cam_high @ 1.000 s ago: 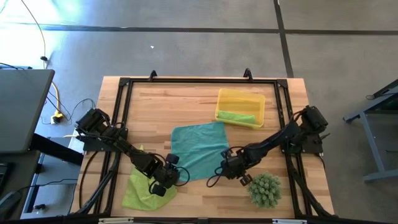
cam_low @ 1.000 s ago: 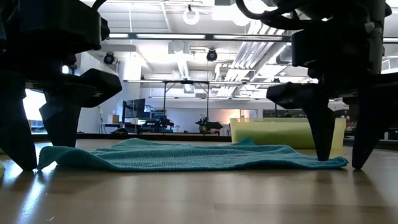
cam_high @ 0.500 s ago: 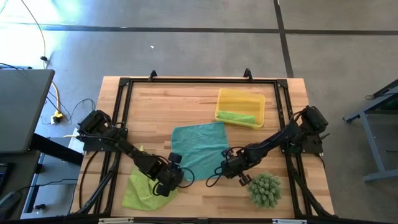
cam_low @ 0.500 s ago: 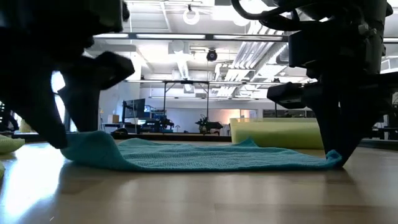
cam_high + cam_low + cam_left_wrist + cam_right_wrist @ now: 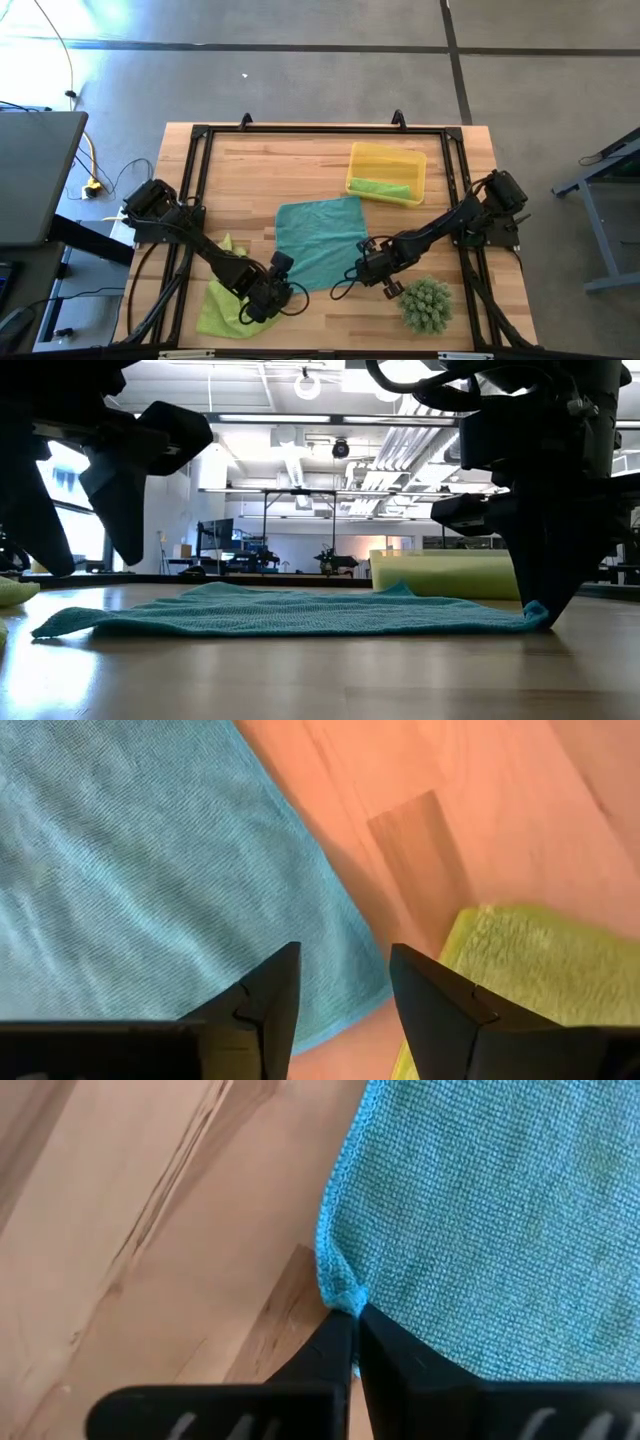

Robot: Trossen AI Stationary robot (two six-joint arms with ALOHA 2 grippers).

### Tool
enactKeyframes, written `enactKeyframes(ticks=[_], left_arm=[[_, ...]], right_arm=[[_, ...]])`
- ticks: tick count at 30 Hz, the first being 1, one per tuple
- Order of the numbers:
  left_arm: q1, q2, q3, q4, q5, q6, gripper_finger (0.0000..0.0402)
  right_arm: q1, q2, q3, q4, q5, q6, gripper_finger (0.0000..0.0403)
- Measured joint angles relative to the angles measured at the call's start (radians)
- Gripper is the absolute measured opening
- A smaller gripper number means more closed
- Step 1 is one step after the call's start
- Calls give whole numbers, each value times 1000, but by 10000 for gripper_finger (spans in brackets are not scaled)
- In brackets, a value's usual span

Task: Roll microfiber towels into tight, uniform cylinder then place into a basket
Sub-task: Fold the blue microfiber towel

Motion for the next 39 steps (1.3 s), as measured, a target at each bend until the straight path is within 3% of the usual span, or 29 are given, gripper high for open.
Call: enactKeyframes(ticks=[14,24,34,39], left_arm=[[4,87,5,-3,53,-70,136],[6,84,3,0,88,-144,7],[13,-27,29,-25,78,-183,3],[47,-111,30,-101,-6,-282,4]], right_arm=[[0,0,-1,10,-3,9,3],[0,2,-1,39,-17,97,0],[-21,-101,-2,38,-112,217,0],[-88,-177,-2,4,-47,237,0]])
